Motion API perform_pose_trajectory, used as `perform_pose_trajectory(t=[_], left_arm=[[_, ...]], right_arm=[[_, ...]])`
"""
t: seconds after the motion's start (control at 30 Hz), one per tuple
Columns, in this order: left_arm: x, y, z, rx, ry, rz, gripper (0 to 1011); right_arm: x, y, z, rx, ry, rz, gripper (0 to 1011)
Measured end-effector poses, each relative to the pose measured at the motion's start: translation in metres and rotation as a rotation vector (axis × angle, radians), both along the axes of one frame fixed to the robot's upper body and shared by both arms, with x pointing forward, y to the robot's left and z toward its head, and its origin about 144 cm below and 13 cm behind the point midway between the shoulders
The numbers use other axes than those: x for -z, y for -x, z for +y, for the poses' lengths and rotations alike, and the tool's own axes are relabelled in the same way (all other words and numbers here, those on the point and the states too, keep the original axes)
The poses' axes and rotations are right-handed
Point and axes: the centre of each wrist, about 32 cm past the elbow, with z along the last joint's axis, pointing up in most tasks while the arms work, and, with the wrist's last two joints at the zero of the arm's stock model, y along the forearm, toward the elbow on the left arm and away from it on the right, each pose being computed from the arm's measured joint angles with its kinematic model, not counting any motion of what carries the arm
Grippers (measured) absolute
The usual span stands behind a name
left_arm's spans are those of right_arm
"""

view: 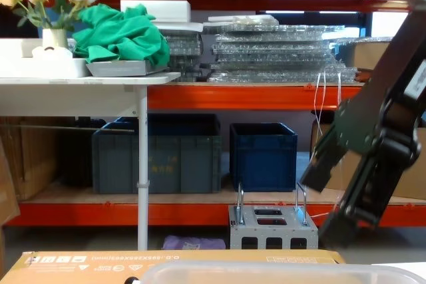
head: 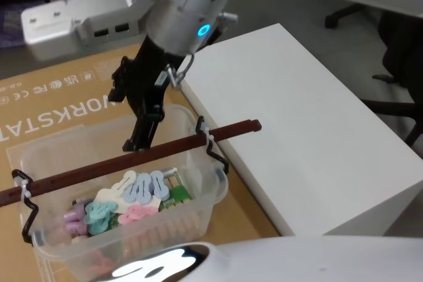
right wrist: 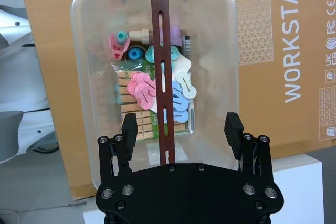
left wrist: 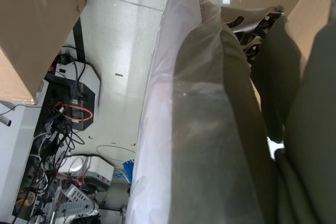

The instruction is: Use one hand to grasp the basket and place it at the designated location.

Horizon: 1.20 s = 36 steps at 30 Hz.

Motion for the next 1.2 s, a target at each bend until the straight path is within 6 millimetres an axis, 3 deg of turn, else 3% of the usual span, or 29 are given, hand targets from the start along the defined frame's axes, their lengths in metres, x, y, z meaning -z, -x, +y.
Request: perform_pose_trajectory(t=[0.37, 1.2], left_arm=[[0.000, 0.000, 0.000, 0.000, 0.000, 0.000, 0], [0.000, 0.000, 0.000, 0.000, 0.000, 0.000, 0]], right_arm=[[-0.020, 0.001, -0.018, 0.003, -0.049, -0.012, 1001], [-0.026, 0.005, -0.026, 0.000, -0.071, -0.017, 1001]])
